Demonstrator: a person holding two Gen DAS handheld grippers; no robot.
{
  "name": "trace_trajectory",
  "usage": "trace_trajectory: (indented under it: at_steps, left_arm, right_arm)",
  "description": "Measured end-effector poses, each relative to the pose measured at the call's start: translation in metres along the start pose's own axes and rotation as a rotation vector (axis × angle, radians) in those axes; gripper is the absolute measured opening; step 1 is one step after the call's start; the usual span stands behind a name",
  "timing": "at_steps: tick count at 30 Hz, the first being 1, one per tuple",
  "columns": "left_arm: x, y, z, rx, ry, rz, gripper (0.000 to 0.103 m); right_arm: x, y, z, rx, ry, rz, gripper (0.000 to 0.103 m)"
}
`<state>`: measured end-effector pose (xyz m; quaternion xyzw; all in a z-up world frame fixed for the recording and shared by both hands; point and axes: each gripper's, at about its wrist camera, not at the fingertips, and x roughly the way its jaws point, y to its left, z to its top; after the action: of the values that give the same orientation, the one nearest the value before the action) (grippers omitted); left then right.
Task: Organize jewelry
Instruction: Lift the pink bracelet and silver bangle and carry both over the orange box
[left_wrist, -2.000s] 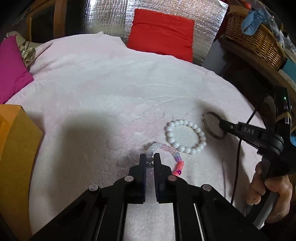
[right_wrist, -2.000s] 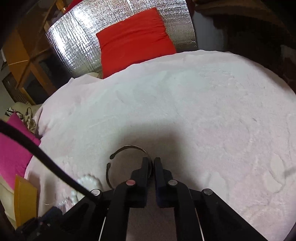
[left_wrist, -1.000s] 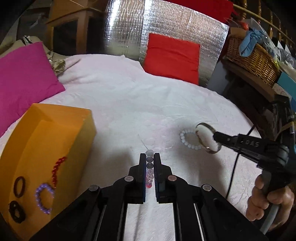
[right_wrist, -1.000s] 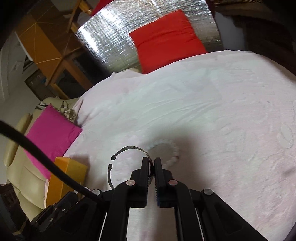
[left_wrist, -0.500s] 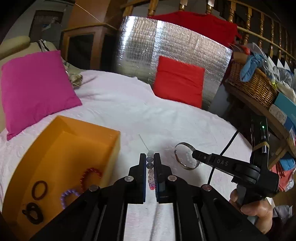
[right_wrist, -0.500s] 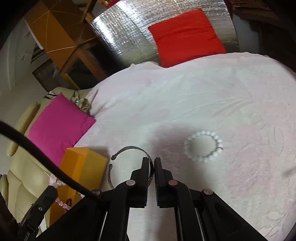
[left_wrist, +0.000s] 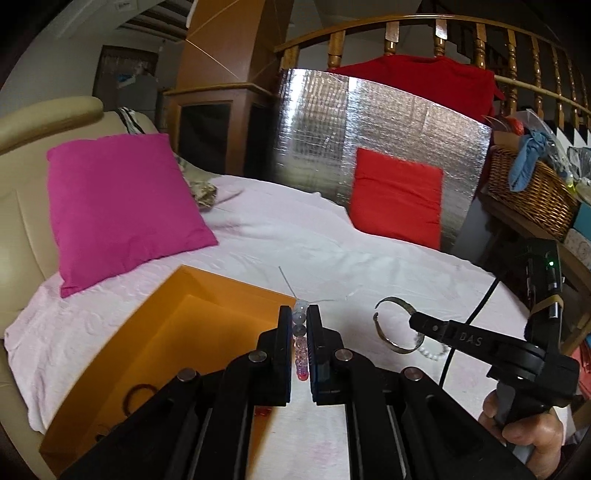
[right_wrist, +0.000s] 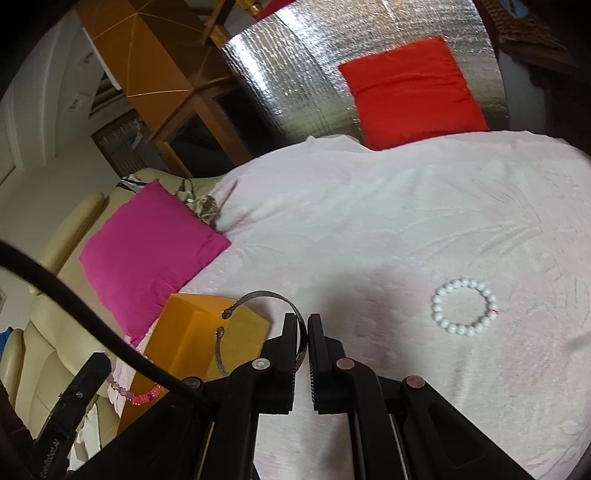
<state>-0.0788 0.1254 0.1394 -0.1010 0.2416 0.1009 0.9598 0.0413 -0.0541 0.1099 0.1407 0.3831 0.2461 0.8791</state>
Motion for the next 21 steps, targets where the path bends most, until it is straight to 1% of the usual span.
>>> trace_trajectory:
  at_steps: [5, 11, 16, 21]
  left_arm:
    - [0.001, 0.014, 0.001, -0.004, -0.003, 0.038, 0.008]
    - [0.005, 0.032, 0.003, -0.025, 0.003, 0.075, 0.008]
    - [0.012, 0.045, 0.003, -0.036, 0.019, 0.105, 0.008]
    - [0.022, 0.059, 0.003, -0.043, 0.041, 0.142, 0.008]
  right_arm:
    - [0.013, 0.016, -0.001, -0.014, 0.004, 0.025, 0.007]
    - [0.027, 0.038, -0.003, -0.061, 0.011, 0.04, 0.007]
    - [0.039, 0.051, -0.001, -0.06, 0.021, 0.072, 0.007]
    - [0.051, 0.067, -0.002, -0.086, 0.036, 0.091, 0.007]
